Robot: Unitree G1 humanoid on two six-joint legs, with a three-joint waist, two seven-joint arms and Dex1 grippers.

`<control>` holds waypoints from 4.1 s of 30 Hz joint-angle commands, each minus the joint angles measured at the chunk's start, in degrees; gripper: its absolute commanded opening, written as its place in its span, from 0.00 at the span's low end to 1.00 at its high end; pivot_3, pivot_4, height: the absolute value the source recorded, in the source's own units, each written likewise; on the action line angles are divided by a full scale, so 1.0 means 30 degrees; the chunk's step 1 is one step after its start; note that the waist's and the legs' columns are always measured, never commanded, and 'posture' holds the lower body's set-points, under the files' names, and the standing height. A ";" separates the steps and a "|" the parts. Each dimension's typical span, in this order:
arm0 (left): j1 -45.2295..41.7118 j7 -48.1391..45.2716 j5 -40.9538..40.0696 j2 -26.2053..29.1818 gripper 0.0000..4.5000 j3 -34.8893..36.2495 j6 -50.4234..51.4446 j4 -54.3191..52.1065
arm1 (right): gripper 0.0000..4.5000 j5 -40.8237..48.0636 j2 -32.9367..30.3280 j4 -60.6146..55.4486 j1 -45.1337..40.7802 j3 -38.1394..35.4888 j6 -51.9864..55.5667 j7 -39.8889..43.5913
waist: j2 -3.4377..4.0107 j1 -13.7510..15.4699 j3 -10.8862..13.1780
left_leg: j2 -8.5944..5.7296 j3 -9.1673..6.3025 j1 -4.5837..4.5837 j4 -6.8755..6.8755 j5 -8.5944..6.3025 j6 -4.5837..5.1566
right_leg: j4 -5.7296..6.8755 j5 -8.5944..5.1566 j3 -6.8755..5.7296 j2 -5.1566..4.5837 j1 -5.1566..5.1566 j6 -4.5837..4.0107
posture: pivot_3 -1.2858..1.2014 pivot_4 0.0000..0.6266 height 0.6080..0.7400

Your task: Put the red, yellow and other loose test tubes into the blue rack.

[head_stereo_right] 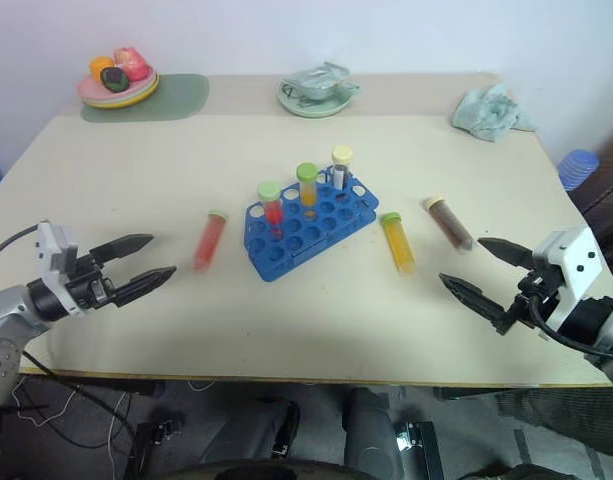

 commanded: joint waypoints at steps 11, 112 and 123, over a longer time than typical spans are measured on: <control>-0.0807 -0.0137 -0.0817 -0.0099 1.00 0.0091 0.0721 -0.1473 | 1.00 0.0425 -0.0128 -0.0283 -0.1300 0.0078 0.0780 -0.1140 | -0.0002 -0.0012 0.0004 | 0.0002 0.0009 -0.0004 0.0000 -0.0038 0.0062 | -0.0021 0.0000 0.0001 -0.0002 0.0001 0.0000 | 0.52 0.24 1.00; -0.3007 0.2514 0.0866 -0.2448 1.00 -0.5160 0.1505 -0.4836 | 0.28 -0.6140 1.4528 2.3022 -1.9137 0.8393 -1.7511 -0.3321 | 0.0039 -0.1186 0.0039 | 0.0336 0.0451 -0.0178 0.0060 0.0106 -0.0219 | 0.0085 0.0330 0.0382 0.0396 -0.0422 -0.0190 | 0.52 0.24 1.00; -0.3350 0.3317 0.0509 -0.2392 1.00 -0.5119 0.2415 -0.5636 | 0.28 -0.6444 1.4740 2.5274 -1.9825 0.8405 -1.8686 -0.3104 | 0.0040 -0.1208 0.0035 | 0.0347 0.0473 -0.0139 0.0050 0.0105 -0.0220 | 0.0090 0.0332 0.0401 0.0409 -0.0403 -0.0193 | 0.52 0.24 1.00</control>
